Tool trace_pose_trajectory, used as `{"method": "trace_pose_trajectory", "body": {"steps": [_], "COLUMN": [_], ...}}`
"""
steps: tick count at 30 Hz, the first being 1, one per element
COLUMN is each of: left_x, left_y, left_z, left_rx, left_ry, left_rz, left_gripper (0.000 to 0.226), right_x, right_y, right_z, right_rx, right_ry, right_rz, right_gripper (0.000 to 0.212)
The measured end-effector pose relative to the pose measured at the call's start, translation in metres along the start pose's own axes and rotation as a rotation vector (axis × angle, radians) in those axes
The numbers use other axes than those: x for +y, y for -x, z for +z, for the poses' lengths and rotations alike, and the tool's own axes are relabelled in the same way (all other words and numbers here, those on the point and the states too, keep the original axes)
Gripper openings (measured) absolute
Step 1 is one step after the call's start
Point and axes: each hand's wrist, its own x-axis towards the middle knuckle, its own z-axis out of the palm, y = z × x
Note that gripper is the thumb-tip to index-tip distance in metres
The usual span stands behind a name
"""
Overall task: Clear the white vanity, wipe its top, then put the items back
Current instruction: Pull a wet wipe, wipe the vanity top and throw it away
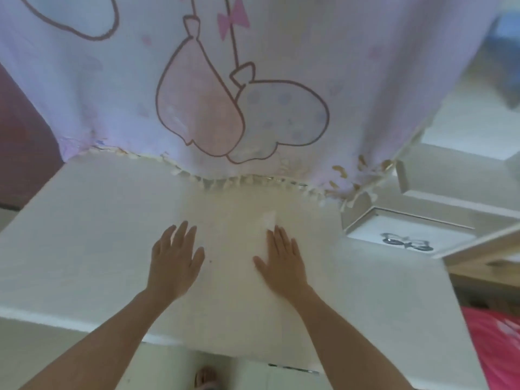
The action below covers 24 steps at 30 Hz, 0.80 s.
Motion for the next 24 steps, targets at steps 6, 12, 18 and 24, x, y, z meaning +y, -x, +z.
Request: {"method": "trace_pose_trajectory", "body": {"steps": [6,12,18,24], "left_x": [0.084,0.109,0.111,0.092], "left_y": [0.013,0.015,0.026,0.052], "left_z": [0.033,0.047,0.041,0.028], "left_rx": [-0.151,-0.178,-0.142,-0.159], "left_ry": [-0.165,-0.22,-0.188,-0.192], "left_rz": [0.325,0.395,0.367,0.29], "left_gripper": [0.068,0.071,0.068,0.072], "right_x": [0.138,0.231,0.241,0.172], "right_y": [0.086,0.176,0.193,0.172], "right_z": [0.003,0.011,0.011,0.015], "right_rx": [-0.011,0.05,0.12,0.202], "right_ry": [-0.051,-0.155,-0.214,-0.174], "right_rz": [0.448,0.866,0.97,0.813], "right_gripper": [0.098,0.07,0.071,0.084]}}
